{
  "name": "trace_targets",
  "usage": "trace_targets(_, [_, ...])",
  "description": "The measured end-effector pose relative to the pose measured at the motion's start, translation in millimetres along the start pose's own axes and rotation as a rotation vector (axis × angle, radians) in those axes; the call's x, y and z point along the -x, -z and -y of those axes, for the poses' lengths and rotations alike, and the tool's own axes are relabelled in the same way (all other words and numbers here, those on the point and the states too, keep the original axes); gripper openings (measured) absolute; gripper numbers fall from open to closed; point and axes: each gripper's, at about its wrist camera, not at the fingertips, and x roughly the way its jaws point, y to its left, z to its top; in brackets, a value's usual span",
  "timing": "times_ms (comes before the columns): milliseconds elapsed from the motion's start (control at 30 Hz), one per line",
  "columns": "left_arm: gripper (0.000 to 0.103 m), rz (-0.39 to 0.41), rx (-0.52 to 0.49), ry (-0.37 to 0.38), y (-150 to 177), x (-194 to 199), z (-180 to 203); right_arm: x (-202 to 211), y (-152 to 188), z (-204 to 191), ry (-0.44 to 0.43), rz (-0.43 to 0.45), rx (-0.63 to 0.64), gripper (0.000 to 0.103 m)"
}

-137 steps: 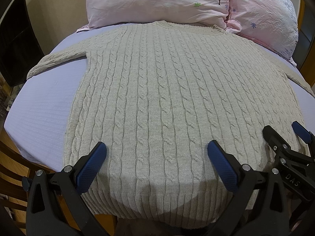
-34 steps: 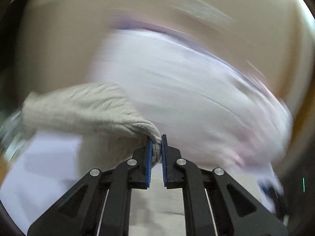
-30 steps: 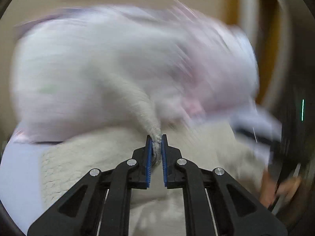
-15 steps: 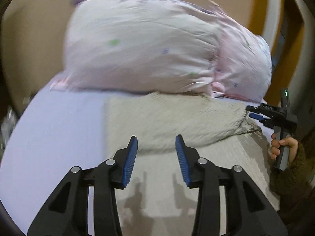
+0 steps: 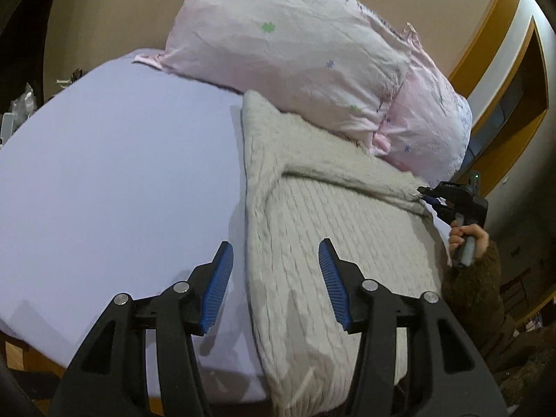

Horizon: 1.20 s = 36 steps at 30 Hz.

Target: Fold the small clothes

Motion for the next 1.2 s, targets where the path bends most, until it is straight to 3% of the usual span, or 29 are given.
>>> trace_targets(67, [0.053,-0.028,0.001,0.020,7,0,0,24,13,7,0.007,-0.005,0.059,0.052])
trace_targets(133, [0.056,-0.049,-0.005,0.033,13,-1,2,57,32,16,0.056,0.018,0.134,0.063])
trace_targets(267, [0.057,-0.082,0.001,0.058,29,-3,2,92,68,46,0.078,-0.062,0.193,0.062])
trace_targets(367, [0.057,-0.101,0.020,0.067,42,-4,0,101,93,77,0.043,-0.168,0.169,0.051])
trace_targets(400, [0.057,-0.093,0.022,0.073,45,-2,0,108,100,82,0.009,-0.160,0.172,0.049])
trace_targets(467, [0.057,-0.087,0.030,0.097,54,3,2,117,118,91,-0.097,-0.226,0.157,0.039])
trace_targets(600, [0.056,-0.090,0.067,0.159,74,15,6,131,151,109,-0.280,-0.332,0.119,0.034])
trace_targets(700, [0.048,-0.106,0.120,0.193,87,21,5,136,168,118,-0.367,-0.400,0.093,0.025])
trace_targets(733, [0.043,-0.113,0.131,0.196,89,21,5,133,174,120,-0.384,-0.438,0.090,0.016])
trace_targets(800, [0.038,-0.158,0.153,0.192,97,16,5,134,180,121,-0.400,-0.471,0.104,0.010])
trace_targets(867, [0.030,-0.199,0.174,0.203,104,7,5,136,181,116,-0.417,-0.479,0.118,0.008])
trace_targets(900, [0.017,-0.212,0.182,0.216,105,5,6,137,177,110,-0.439,-0.469,0.121,0.008])
trace_targets(933, [0.010,-0.221,0.188,0.232,104,3,7,136,172,104,-0.456,-0.459,0.119,0.007])
trace_targets(1067, [0.009,-0.135,0.103,0.312,61,20,27,147,122,70,-0.568,-0.321,0.133,0.007])
trace_targets(1200, [0.009,0.030,0.001,0.252,-22,14,35,133,52,37,-0.642,-0.153,0.100,0.007])
